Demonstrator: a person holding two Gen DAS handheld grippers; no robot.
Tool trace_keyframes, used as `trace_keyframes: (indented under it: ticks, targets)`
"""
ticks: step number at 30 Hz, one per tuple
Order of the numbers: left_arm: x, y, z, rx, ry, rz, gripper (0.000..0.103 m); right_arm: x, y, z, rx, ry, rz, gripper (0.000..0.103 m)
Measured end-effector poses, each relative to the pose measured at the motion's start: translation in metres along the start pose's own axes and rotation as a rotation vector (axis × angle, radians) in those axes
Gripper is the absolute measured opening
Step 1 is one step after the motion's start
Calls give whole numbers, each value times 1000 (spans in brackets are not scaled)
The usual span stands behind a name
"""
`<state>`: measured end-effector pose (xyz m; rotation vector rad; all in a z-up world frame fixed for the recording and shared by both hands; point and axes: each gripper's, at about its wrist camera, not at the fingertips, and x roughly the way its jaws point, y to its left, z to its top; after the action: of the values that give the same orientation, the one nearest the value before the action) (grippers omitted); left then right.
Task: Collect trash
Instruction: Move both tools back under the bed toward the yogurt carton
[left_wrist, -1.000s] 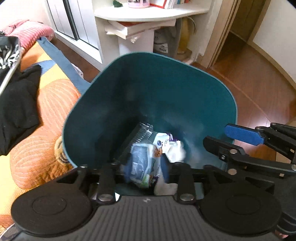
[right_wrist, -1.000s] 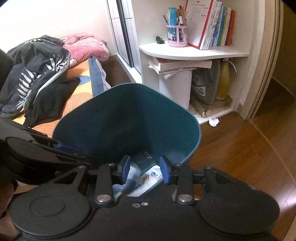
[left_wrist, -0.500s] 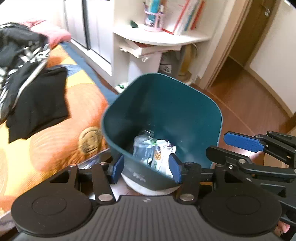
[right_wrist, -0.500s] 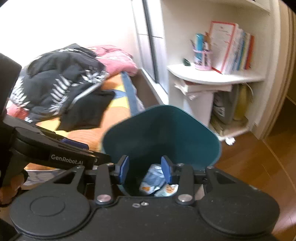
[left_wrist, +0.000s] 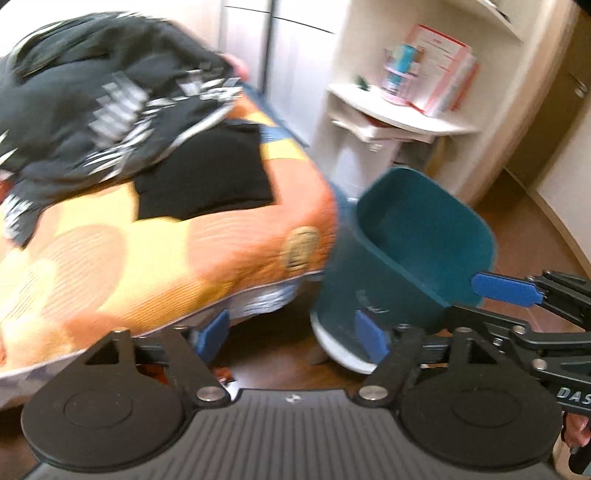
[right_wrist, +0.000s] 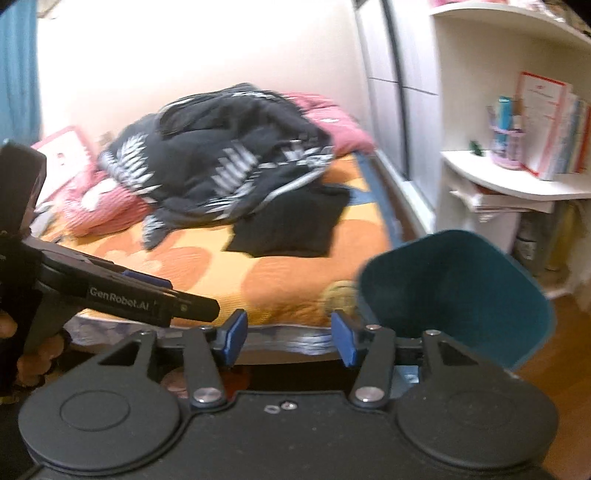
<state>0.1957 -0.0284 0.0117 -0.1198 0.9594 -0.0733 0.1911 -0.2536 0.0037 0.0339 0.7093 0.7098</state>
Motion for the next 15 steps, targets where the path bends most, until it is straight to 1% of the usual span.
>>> trace_keyframes:
  ticks: [3,5,7,11,13,15]
  targets:
    - [-5,31,-16,-56,-4,33,82,16,20,-4,-40,34,57,52]
    - [-3,53,-28,-95,6,74,84,31,33,-10,-80,59,70,52]
    - [4,73,-41,-135,16,114,84,51,44,-18,-112,101,85,52]
    - [33,125,-74,-270,91,160,85,96,59,-43,-135,217,109,52]
    - [51,146,-88,-322,134,191,85,120,62,-55,-129,277,103,52]
    - [71,171,-104,-392,186,220,85,143,64,-66,-124,313,97,52]
